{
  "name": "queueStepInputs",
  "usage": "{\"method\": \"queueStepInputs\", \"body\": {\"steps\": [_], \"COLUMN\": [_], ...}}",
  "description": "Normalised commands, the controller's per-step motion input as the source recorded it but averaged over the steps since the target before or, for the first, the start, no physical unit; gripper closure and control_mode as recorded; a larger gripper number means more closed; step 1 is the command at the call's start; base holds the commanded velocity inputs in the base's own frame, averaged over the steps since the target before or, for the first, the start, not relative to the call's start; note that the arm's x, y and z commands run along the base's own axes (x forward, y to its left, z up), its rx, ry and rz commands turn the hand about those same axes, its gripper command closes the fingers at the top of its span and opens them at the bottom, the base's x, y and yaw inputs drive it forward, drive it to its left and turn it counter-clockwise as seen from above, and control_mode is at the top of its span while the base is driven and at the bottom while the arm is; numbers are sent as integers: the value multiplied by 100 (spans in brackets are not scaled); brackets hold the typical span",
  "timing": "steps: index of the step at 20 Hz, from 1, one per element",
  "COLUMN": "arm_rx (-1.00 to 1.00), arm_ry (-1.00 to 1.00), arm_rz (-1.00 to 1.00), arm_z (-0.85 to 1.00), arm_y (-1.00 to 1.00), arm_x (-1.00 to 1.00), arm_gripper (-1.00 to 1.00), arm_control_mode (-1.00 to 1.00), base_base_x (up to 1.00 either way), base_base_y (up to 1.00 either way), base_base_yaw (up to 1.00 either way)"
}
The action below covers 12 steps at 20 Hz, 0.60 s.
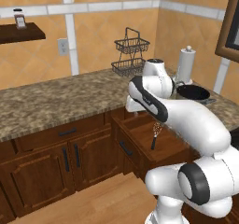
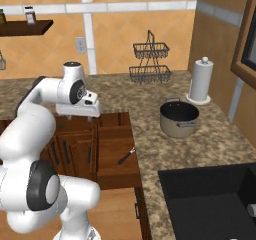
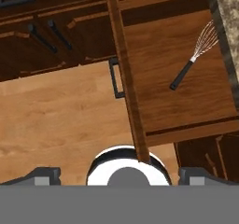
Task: Pick the whisk from the drawer and place it on the counter.
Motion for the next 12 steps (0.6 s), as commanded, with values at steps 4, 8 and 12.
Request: {"method": "queueStepInputs", "body": {"steps": [4,8,12], "arm_rx": [0,0,0], "arm_ry": [-2,0,-1], "arm_rz": [2,6,5], "arm_z": [-27,-8,-31], "arm_y": [0,-6,-4], "arm_x": [52,70,72], "arm_gripper": [-100,-100,-100], "arm_control_mode": [-100,-100,-100], "base_base_x": [0,0,0], "base_base_y": [0,0,0], "base_base_yaw": [0,0,0]}}
